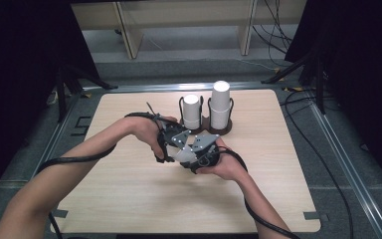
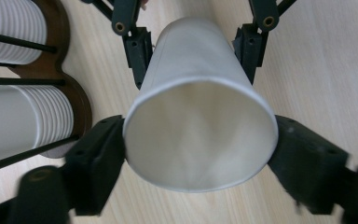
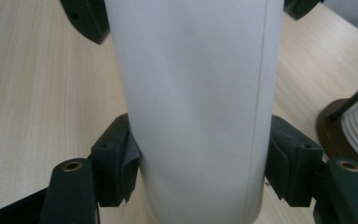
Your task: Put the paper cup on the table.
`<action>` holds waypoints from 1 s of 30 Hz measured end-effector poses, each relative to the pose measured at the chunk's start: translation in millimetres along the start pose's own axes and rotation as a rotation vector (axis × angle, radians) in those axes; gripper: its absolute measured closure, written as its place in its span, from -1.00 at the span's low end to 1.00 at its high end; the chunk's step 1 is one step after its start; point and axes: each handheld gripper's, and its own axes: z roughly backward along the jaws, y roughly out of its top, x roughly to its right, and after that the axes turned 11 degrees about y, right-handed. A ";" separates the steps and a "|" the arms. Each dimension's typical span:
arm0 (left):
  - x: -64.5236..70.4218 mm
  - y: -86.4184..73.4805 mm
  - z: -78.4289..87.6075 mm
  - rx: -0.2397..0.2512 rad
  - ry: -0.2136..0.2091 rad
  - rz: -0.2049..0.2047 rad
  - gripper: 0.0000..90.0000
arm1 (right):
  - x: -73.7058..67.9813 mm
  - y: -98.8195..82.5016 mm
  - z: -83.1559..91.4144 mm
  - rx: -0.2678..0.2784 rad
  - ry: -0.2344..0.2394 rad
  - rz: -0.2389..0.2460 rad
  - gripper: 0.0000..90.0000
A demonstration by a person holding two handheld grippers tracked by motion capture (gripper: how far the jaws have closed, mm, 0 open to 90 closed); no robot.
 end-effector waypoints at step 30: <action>121.9 -153.5 -25.9 0.630 0.667 1.008 -0.76 | -9.1 -91.1 88.4 0.455 -0.438 -0.317 -0.25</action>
